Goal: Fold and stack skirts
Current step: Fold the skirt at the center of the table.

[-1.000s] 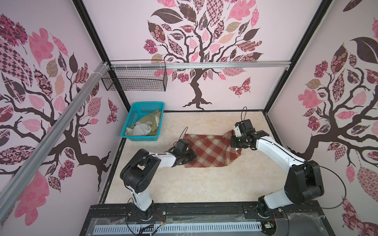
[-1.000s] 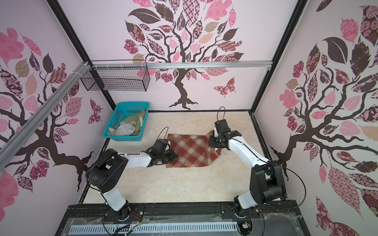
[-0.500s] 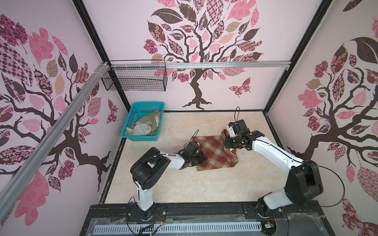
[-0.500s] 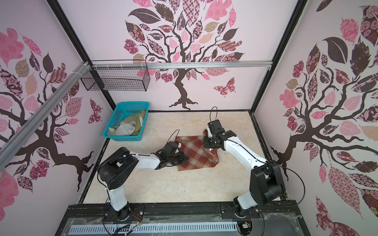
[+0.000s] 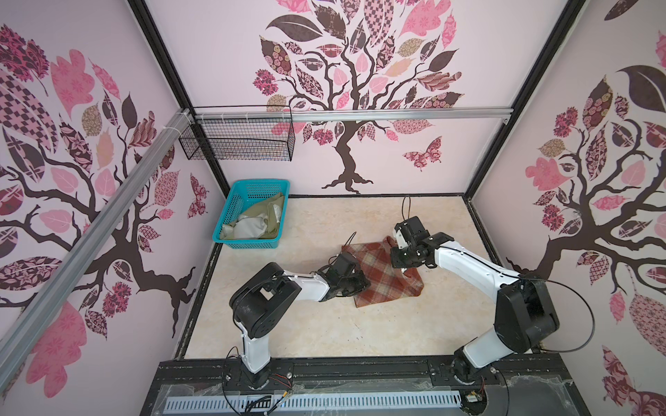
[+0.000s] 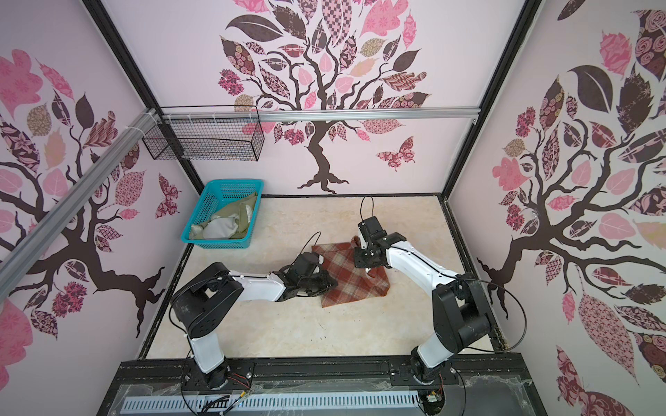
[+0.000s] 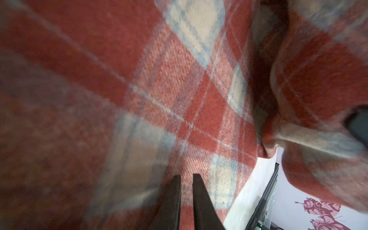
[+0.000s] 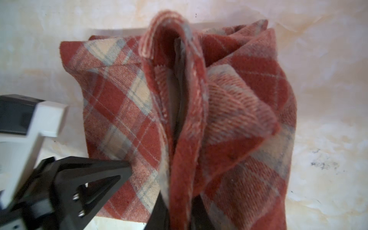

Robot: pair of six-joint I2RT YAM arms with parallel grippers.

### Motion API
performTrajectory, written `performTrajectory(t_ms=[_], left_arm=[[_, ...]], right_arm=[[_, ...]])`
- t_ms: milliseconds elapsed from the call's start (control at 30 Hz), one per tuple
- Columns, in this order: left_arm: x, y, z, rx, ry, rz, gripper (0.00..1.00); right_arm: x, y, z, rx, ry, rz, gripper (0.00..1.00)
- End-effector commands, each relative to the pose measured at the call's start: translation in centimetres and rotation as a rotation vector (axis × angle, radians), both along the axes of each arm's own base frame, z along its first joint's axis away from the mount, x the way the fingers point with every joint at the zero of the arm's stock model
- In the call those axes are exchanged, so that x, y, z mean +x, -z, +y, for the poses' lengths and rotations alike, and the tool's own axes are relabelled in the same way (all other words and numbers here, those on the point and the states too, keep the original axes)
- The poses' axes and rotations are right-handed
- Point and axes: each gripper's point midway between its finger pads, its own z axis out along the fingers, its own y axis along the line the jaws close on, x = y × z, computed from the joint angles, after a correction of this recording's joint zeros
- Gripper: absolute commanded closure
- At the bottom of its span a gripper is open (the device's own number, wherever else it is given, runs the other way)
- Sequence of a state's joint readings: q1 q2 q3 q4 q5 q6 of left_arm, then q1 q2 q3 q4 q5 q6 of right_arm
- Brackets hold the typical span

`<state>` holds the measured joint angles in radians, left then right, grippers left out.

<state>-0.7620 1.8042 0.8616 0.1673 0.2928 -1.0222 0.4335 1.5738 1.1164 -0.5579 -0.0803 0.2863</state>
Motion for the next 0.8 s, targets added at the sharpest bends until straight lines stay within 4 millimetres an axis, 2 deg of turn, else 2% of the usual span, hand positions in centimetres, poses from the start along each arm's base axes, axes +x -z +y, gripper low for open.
performTrajectory(t_ms=[0,133,233,467,767], left_arm=[[0.2,-1.5,3.0,0.058,-0.029,-0.013,0.83],[1.3,-1.7,6.2,0.132,-0.044,-0.052,0.82],[1.7,-1.5,7.2,0.165,-0.025,-0.069,0.82],[1.2,0.9,6.2,0.153,0.021,-0.047,0.83],[-0.2,2.1,3.7,0.169,0.096,-0.048,0.83]], right_arm=[[-0.3,1.3,-0.4,-0.047,-0.01,0.031,1.0],[-0.3,2.2,-0.8,-0.08,-0.008,0.05,1.0],[-0.3,2.2,-0.8,-0.083,-0.008,0.057,1.0],[-0.6,1.6,-0.4,-0.082,0.004,0.067,1.0],[-1.6,1.8,0.4,-0.1,-0.002,0.089,1.0]])
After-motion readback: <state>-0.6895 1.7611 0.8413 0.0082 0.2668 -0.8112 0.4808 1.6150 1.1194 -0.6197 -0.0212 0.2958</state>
